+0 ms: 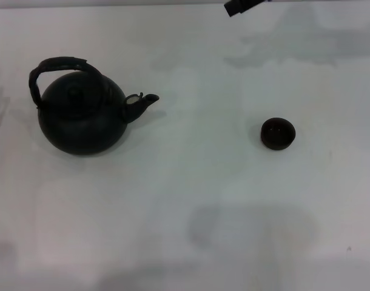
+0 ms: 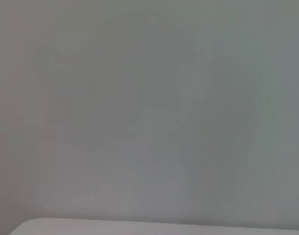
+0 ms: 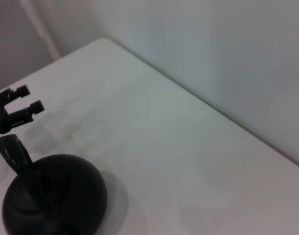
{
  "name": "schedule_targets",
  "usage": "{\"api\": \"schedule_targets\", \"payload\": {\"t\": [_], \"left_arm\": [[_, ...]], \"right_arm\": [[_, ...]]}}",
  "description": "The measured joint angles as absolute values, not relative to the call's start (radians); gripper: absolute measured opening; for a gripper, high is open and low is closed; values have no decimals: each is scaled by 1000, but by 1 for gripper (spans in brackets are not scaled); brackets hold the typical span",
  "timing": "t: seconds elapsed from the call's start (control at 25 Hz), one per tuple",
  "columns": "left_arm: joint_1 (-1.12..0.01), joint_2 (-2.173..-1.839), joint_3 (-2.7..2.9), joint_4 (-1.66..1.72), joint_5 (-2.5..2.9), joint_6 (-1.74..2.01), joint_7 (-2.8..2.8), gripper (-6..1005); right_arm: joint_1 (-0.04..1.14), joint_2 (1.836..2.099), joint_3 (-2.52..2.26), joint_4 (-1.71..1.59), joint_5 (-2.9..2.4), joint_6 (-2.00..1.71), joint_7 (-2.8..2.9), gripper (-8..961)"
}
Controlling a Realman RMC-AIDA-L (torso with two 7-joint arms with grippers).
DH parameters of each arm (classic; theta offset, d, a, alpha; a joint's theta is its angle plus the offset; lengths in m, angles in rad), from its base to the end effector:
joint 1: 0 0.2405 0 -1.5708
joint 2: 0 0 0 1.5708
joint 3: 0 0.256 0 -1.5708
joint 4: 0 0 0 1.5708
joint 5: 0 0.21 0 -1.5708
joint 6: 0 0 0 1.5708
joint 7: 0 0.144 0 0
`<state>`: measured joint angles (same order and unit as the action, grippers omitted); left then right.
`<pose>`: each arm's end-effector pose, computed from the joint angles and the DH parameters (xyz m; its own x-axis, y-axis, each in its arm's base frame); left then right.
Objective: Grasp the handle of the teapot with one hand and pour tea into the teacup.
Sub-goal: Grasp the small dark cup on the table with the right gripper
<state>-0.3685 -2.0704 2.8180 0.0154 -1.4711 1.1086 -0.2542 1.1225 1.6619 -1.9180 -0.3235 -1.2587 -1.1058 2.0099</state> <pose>-0.3992 0.2903 0.0082 0.6786 0.1247 0.7239 0.7221 0.0675 -0.6885 0.1431 0.4720 0.0377 0.8377 -0.5323 -0.1217 -0.5453 -0.8039 -0.2373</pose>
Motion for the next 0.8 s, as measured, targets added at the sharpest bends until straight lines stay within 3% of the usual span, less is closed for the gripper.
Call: {"api": "schedule_targets", "payload": {"t": [0.24,0.48,0.64,0.8], "left_arm": [[-364,-2071,2818,8,-1473,1110,-257,887],[-356,-2072,2818,8,-1498,1122,-258,888],[-352,-2072,2818,8,-1500,1143,-258,888],[-351,-2072,2818,8,-1500,1146,-258,888]], "right_arm": [[1231,1650,-1917,-336,-1394,-1189,2068,834],[1308,1671,-1917,-411,-1620,-1237,2204,833],[1336,1703,-1887,-430,-1722,-1298,2241,832],[1331,1765,-1806,-482,-1923,-1371,2309,832]]}}
